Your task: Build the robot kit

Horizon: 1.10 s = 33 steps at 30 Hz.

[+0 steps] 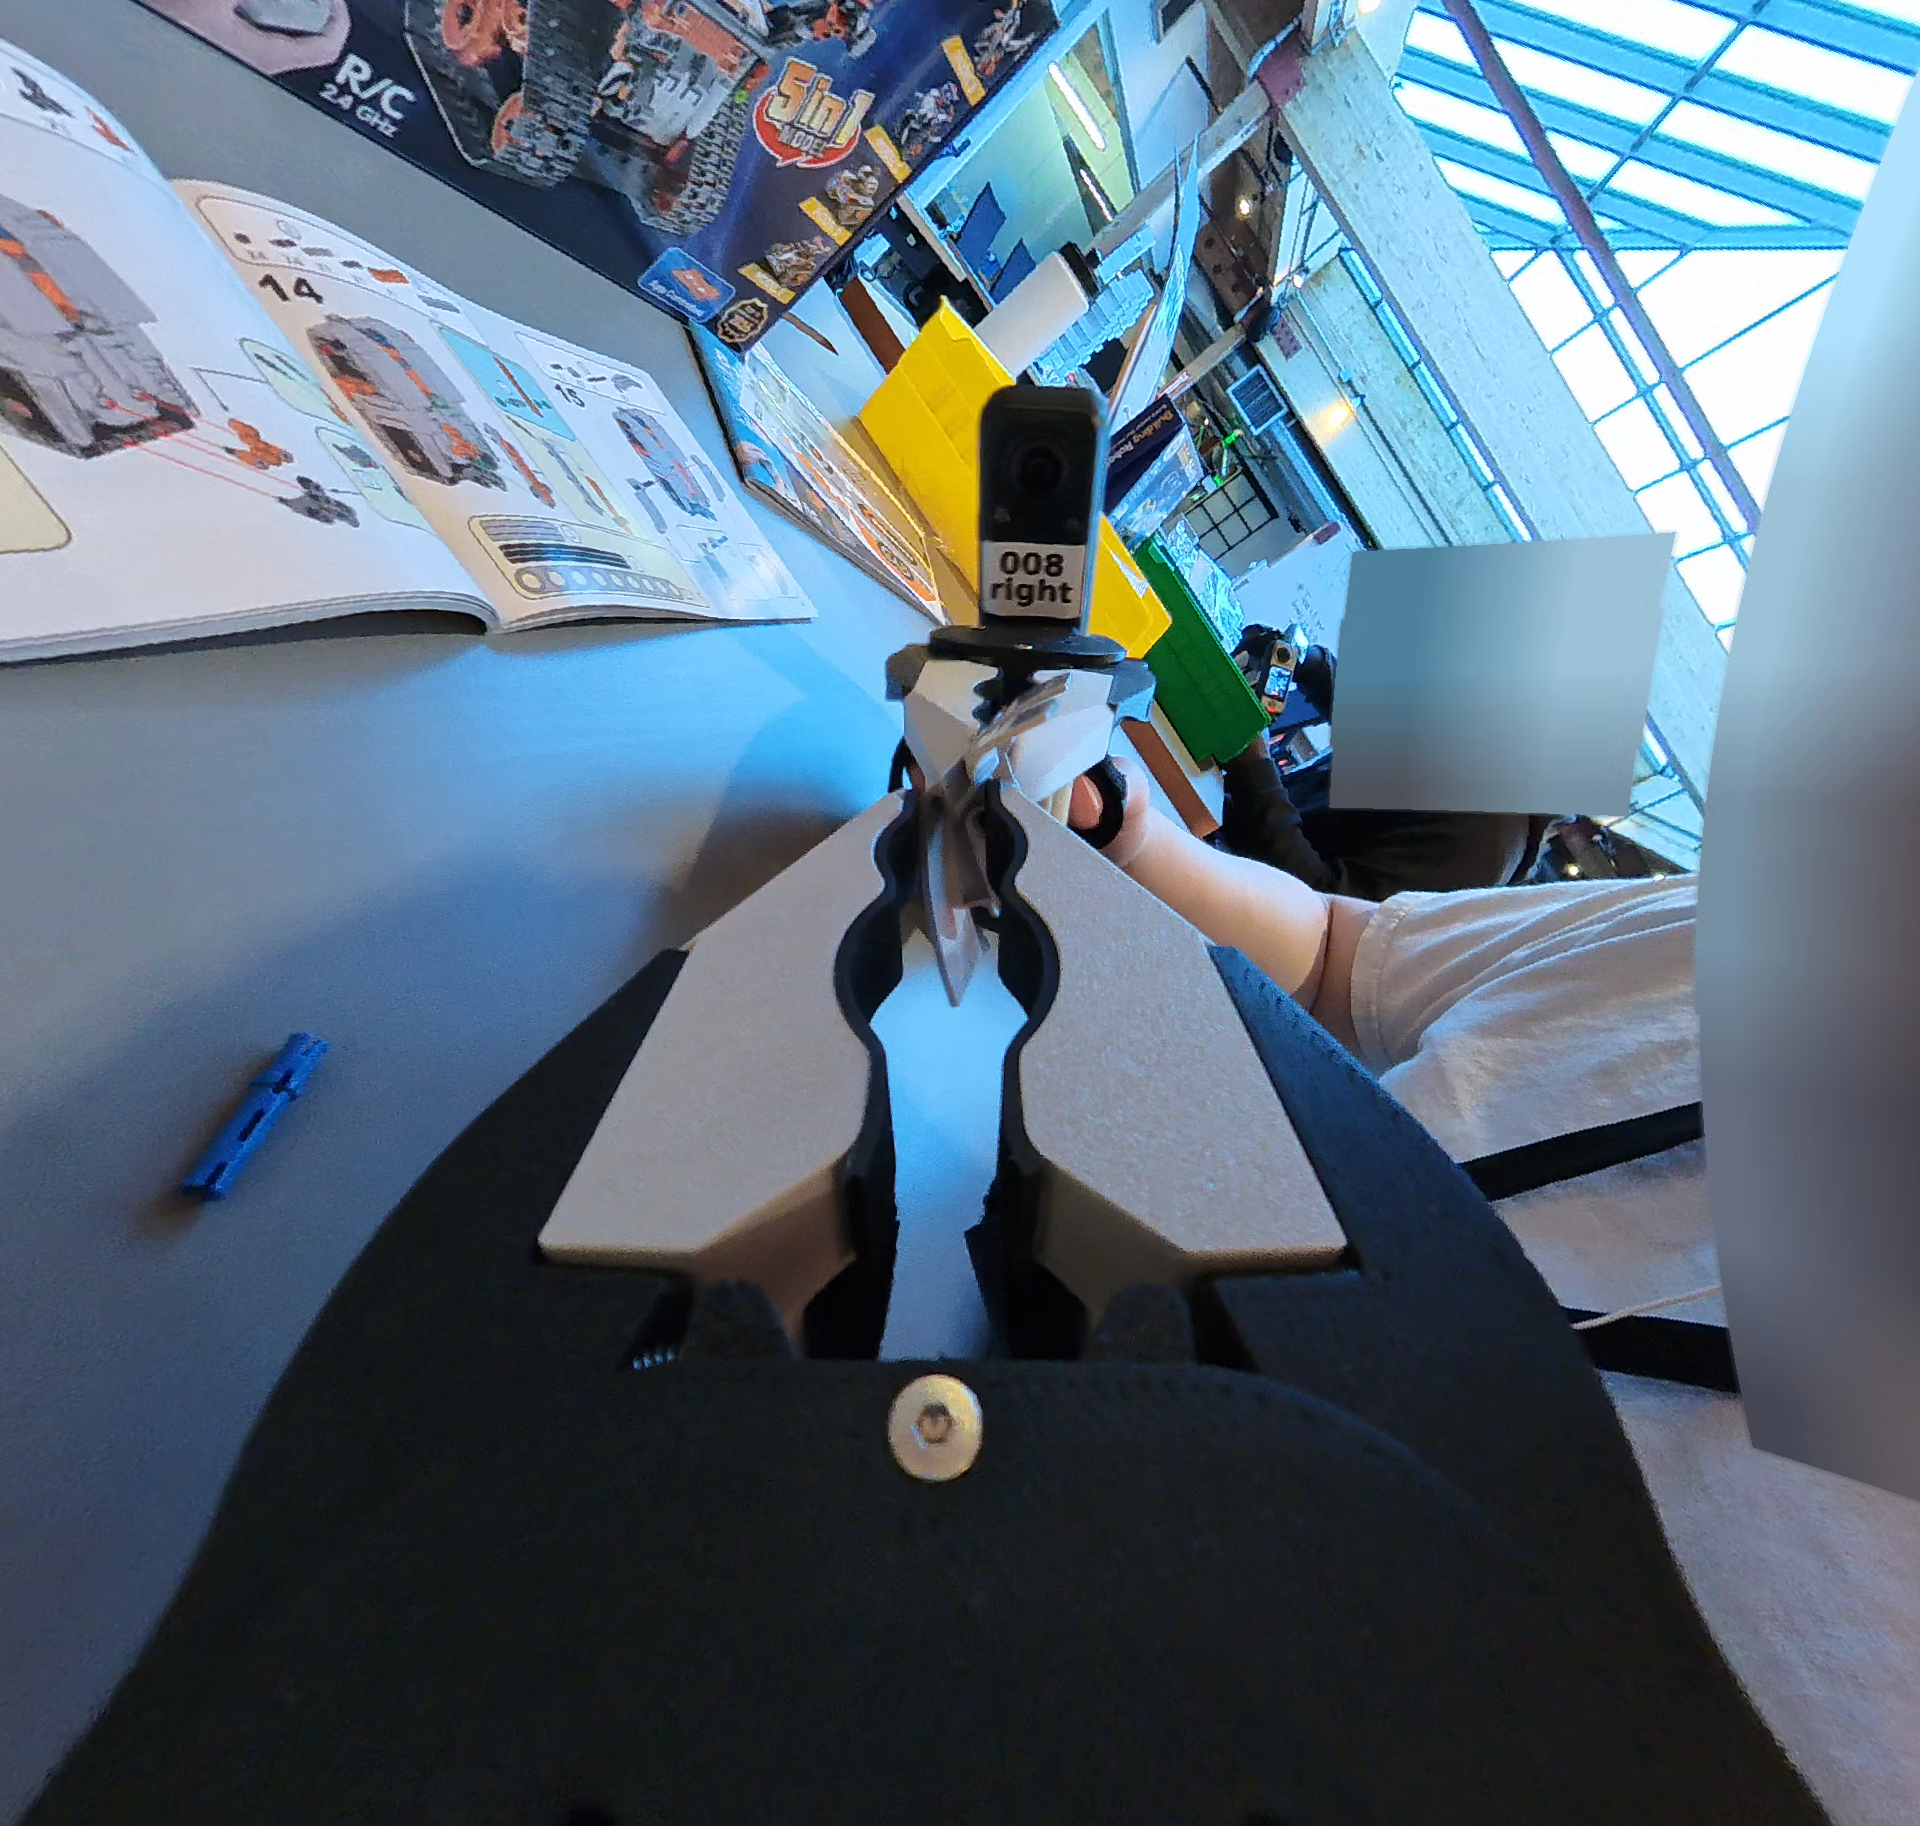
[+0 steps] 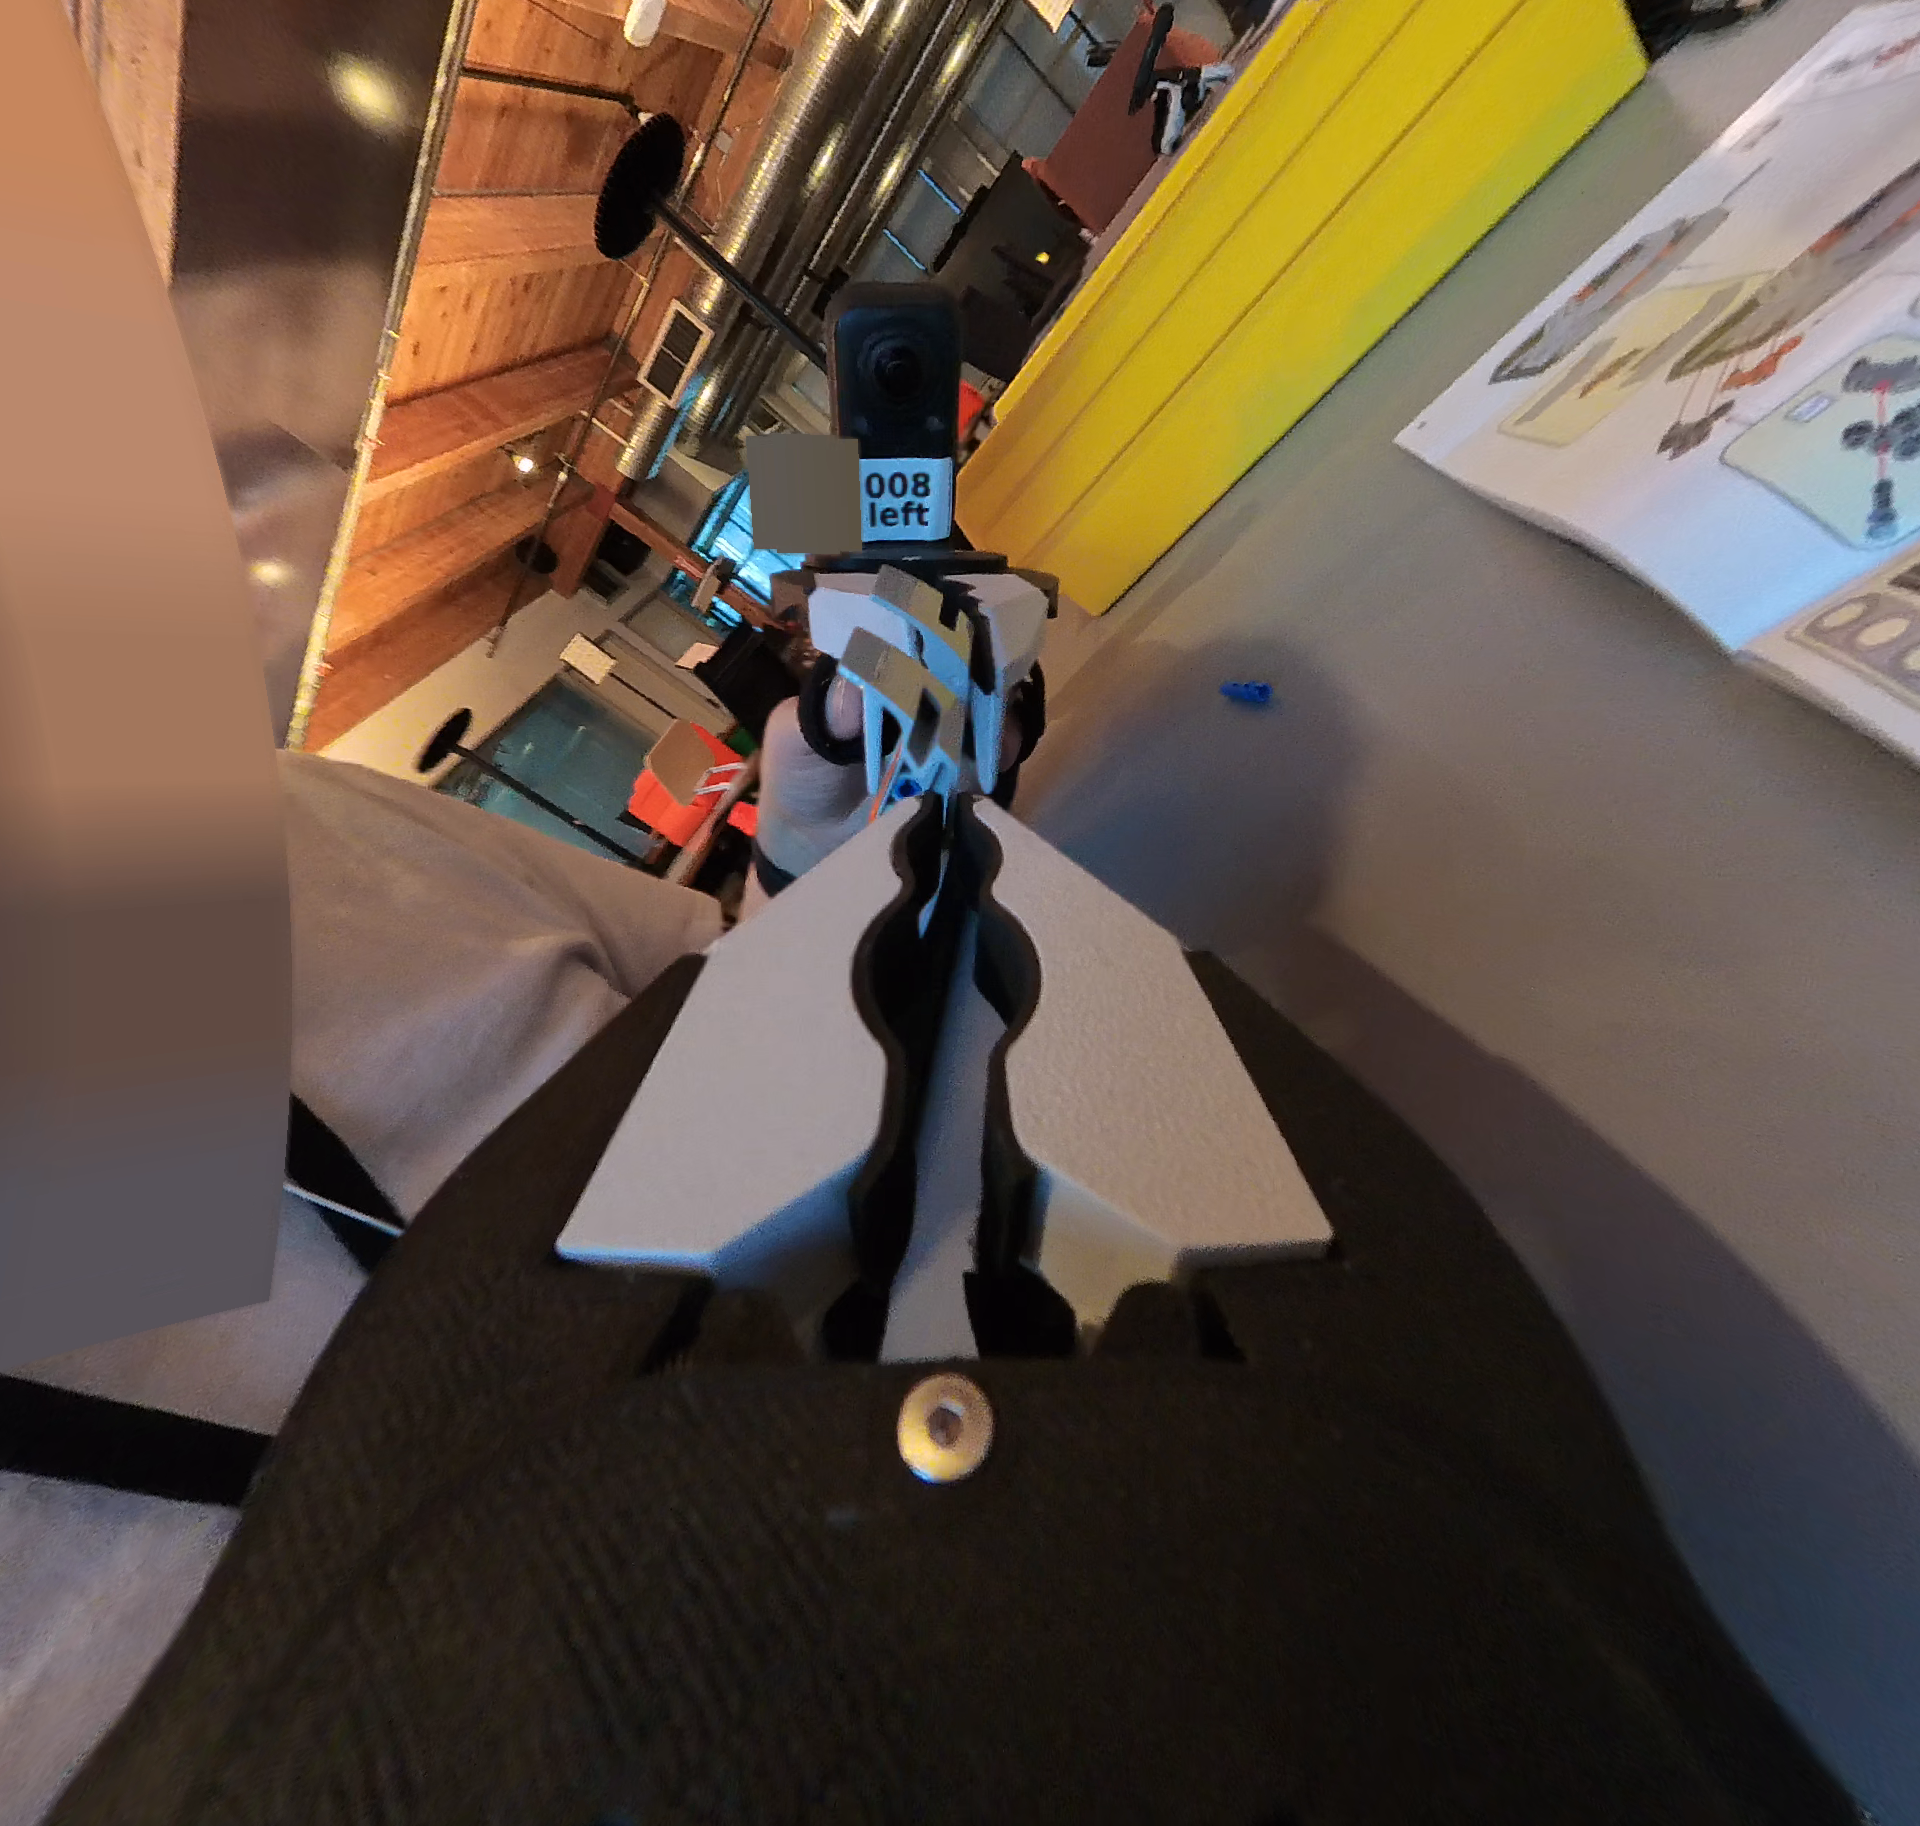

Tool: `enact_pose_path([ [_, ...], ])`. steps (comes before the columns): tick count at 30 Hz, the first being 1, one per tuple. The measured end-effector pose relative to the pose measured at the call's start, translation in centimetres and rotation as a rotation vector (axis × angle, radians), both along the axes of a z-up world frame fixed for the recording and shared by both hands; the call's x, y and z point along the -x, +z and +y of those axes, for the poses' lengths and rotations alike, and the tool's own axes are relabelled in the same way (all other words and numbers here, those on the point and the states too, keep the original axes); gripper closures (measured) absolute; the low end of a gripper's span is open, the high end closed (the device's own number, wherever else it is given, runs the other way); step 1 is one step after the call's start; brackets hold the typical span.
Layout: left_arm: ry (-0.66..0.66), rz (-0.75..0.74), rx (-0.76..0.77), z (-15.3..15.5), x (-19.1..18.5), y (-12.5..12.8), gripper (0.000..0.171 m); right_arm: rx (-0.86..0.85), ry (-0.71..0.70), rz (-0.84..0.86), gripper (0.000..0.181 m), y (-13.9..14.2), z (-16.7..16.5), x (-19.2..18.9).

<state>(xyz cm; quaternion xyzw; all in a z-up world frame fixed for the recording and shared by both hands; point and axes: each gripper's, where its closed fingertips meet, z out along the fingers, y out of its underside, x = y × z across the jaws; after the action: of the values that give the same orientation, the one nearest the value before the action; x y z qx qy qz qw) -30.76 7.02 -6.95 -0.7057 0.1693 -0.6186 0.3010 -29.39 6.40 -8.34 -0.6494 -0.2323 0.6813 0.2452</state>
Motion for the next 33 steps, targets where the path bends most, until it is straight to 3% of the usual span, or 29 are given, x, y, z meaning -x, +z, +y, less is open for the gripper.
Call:
enact_pose_path([
  [4, 0.032, -0.003, 0.012, 0.5, 0.3, -0.1, 0.159, 0.087, -0.023, 0.033, 0.181, 0.1, 0.8, -0.5],
  [7, 0.132, 0.016, -0.006, 1.5, 1.6, 0.0, 0.153, 0.095, -0.052, 0.042, 0.181, 0.1, 1.3, -0.7],
  [12, 0.332, 0.246, -0.339, 2.8, 2.8, 1.3, 0.143, 0.046, -0.168, 0.01, 0.181, -0.2, 2.9, -1.2],
  [16, 0.322, 0.363, -0.507, 2.0, 0.6, 1.7, 0.142, 0.04, -0.279, -0.001, 0.181, -0.3, 4.3, -1.7],
  [21, 0.294, 0.503, -0.52, 1.4, -2.3, 0.1, 0.139, -0.015, -0.388, -0.018, 0.181, -0.2, 5.2, -2.3],
  [25, 0.396, 0.64, -0.589, 2.4, -1.9, -0.2, 0.135, -0.014, -0.415, -0.006, 0.181, 0.0, 5.1, -2.1],
  [29, 0.394, 0.696, -0.572, 2.7, -2.0, -1.2, 0.132, -0.018, -0.419, -0.015, 0.181, -0.1, 4.6, -1.6],
  [33, 0.418, 0.749, -0.625, 3.0, -1.9, -1.1, 0.141, -0.034, -0.426, -0.038, 0.181, -0.1, 4.2, -1.4],
])
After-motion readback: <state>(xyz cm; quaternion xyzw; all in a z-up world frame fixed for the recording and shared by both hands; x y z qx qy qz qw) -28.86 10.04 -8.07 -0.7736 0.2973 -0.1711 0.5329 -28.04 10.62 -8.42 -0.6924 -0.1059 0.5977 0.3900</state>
